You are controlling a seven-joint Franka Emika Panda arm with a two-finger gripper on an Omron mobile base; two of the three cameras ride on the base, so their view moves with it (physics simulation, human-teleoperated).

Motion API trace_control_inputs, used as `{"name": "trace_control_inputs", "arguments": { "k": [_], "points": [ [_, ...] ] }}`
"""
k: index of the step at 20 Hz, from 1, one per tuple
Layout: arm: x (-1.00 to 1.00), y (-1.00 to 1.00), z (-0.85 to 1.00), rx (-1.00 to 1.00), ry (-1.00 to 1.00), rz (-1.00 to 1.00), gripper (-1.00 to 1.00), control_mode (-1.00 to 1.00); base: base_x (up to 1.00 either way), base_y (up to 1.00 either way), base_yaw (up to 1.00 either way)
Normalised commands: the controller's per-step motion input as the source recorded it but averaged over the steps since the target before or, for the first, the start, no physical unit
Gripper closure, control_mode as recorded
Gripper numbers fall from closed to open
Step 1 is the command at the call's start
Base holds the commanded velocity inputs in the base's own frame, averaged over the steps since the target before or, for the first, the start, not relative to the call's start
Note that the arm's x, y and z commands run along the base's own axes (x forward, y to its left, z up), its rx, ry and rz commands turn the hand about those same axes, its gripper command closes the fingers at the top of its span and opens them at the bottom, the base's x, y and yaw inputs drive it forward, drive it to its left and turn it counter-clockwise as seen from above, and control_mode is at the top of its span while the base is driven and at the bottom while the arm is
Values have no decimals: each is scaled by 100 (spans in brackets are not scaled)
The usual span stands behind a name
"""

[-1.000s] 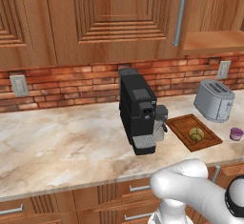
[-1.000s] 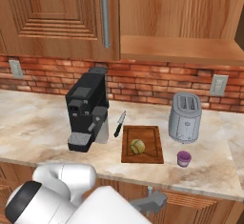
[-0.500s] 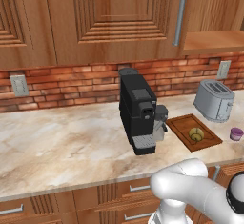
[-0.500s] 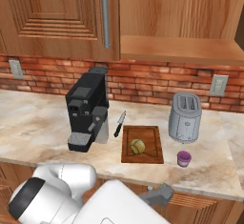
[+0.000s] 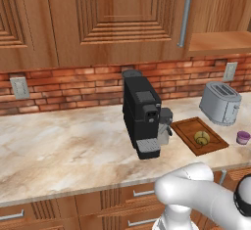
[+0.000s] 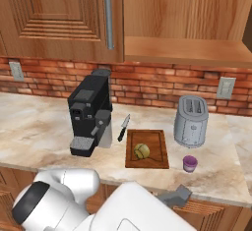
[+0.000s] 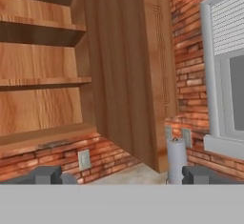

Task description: Pick the bread, place it on the cutting board, pick the jam, place it on the counter, and close the cabinet.

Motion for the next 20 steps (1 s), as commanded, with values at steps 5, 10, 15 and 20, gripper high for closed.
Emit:
{"name": "trace_control_inputs", "arguments": {
  "k": [5,10,15,20],
  "points": [
    [2,-22,0,0,0,0,-100,-100,0,0,0],
    [6,-22,0,0,0,0,-100,-100,0,0,0],
    [7,-18,0,0,0,0,-100,-100,0,0,0],
    [7,-18,0,0,0,0,-100,-100,0,0,0]
  ]
}}
